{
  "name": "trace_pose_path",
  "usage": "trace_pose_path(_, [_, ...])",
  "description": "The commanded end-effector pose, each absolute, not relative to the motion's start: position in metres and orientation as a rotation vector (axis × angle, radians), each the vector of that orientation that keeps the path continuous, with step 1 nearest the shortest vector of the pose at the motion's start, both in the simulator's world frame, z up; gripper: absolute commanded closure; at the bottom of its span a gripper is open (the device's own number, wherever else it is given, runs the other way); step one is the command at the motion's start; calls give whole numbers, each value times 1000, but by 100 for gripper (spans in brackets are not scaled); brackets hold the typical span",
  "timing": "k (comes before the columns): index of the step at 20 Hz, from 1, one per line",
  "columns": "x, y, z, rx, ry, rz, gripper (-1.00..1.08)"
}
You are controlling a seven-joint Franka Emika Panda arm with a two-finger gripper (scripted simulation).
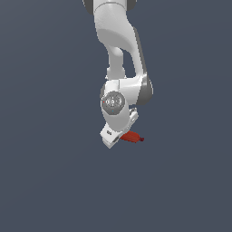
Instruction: Pick up the object and move it to a goal position.
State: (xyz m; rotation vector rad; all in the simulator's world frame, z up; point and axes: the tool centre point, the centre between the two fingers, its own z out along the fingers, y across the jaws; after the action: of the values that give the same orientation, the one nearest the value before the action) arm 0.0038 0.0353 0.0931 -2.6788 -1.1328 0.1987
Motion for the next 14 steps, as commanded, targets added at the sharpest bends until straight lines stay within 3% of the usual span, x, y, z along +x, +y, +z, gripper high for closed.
trace_pose_path(1, [3, 40, 88, -2614, -1209, 200, -100])
trace_pose_path(14, [-1, 62, 66, -2297, -1511, 170, -100])
